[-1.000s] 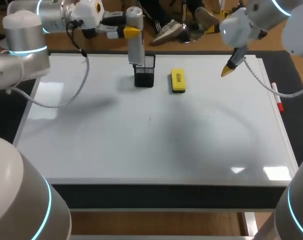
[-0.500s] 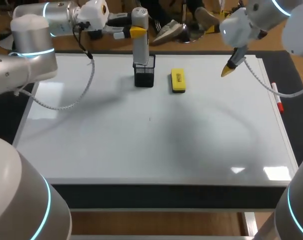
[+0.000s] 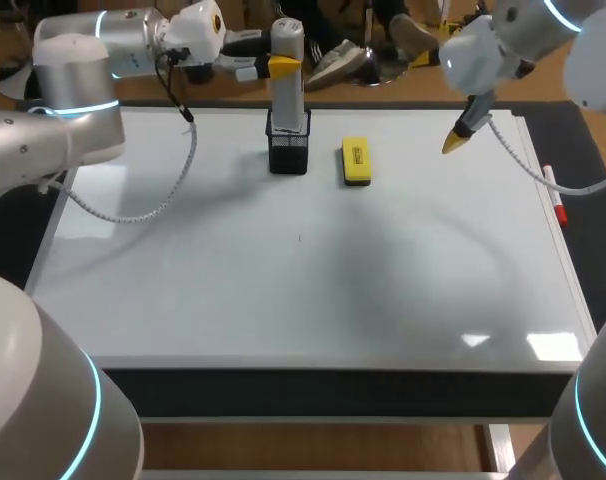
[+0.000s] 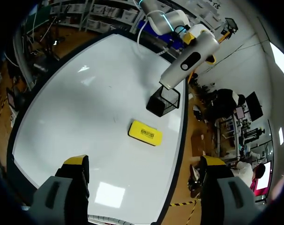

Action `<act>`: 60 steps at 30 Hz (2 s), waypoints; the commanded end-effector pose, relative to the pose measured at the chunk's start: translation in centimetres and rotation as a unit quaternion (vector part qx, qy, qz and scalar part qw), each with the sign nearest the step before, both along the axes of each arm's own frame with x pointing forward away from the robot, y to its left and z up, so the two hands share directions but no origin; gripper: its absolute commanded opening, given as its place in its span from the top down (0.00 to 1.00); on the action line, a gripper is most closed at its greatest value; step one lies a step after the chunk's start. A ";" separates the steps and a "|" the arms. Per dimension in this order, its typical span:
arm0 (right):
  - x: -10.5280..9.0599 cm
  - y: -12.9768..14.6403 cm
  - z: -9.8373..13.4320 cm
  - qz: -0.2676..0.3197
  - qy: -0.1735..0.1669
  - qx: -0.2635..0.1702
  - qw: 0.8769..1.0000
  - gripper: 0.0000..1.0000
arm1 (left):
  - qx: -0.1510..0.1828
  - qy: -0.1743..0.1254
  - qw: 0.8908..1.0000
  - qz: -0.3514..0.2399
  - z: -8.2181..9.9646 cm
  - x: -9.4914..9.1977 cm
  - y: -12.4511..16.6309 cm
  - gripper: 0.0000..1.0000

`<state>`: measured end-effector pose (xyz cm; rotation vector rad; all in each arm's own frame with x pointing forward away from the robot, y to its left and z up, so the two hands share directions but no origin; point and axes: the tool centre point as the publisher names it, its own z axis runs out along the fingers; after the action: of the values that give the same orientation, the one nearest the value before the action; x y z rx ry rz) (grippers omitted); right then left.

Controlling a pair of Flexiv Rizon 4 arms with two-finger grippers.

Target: Pick up the inspection probe, press it on each red-marked spot on the whiteboard one by one, put down the probe, pick up the eraser, and wipe off all the red marks.

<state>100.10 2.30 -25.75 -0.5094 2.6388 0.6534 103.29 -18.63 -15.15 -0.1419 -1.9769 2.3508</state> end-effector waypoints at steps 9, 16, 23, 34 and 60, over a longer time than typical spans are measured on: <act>0.0 0.0 0.0 0.000 0.001 -0.002 1.000 0.00 | -0.005 0.004 1.000 0.006 -1.2 1.0 -0.1 1.00; 0.0 0.0 0.0 0.000 0.001 -0.002 1.000 0.00 | -0.005 0.001 1.000 0.015 -1.9 1.6 -0.1 1.00; 0.0 0.0 0.0 0.000 0.001 -0.002 1.000 0.00 | -0.007 0.002 1.000 0.018 -2.6 2.0 -0.3 1.00; 0.0 0.0 0.0 0.000 0.001 -0.002 1.000 0.00 | -0.016 0.008 0.999 0.027 -3.7 2.8 -0.1 1.00; 0.0 0.0 0.0 0.000 0.001 -0.002 1.000 0.00 | -0.036 -0.006 0.999 0.020 -2.0 3.4 0.2 1.00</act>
<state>100.10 2.31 -25.76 -0.5094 2.6386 0.6536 106.28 -18.45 -17.08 -0.1147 -1.9234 2.4552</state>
